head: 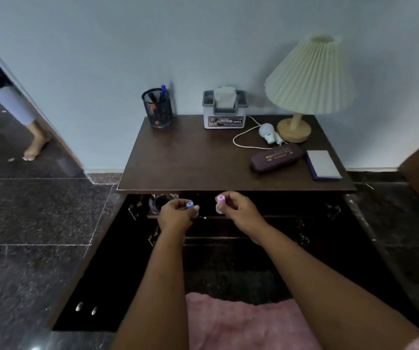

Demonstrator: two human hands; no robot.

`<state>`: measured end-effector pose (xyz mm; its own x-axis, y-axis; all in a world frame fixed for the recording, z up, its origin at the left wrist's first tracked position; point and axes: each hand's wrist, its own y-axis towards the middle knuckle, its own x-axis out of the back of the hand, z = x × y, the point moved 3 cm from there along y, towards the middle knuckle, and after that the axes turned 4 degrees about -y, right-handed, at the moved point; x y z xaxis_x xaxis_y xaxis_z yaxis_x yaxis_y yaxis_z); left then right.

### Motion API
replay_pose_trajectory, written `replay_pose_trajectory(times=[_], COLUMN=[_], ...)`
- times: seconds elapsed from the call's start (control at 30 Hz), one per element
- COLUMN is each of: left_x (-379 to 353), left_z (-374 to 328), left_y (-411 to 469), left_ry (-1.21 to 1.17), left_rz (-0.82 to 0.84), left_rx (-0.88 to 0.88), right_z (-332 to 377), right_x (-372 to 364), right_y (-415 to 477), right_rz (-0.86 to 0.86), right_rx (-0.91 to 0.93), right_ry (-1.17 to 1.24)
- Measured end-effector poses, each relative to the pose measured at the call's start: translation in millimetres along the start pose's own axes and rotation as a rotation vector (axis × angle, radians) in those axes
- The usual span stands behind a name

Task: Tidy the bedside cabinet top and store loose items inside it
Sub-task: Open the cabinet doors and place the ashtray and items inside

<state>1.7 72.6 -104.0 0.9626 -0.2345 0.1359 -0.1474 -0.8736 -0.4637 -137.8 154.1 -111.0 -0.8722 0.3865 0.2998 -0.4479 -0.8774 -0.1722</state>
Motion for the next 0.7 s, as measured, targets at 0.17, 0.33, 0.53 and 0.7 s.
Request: replay_pose_trajectory(times=[0.17,0.33,0.53,0.7], left_x=[5,-3,-26,-57], left_z=[22,36,57,70], left_y=[-4,14,53,83], left_ry=[0.155,0.259,0.369,0.41], left_rz=[-0.037,-0.037,-0.008,0.025], left_rx=[0.098,0.131,0.058,-0.015], right_z=[-22,-54,-88,-111], right_x=[12,10,4,2], right_y=[0,24,66,89], right_rz=[-0.058,-0.026,-0.064,-0.086], right_rx=[-0.083,-0.171,-0.215,-0.219], right_ry=[-0.189,-0.311,-0.422,-0.54])
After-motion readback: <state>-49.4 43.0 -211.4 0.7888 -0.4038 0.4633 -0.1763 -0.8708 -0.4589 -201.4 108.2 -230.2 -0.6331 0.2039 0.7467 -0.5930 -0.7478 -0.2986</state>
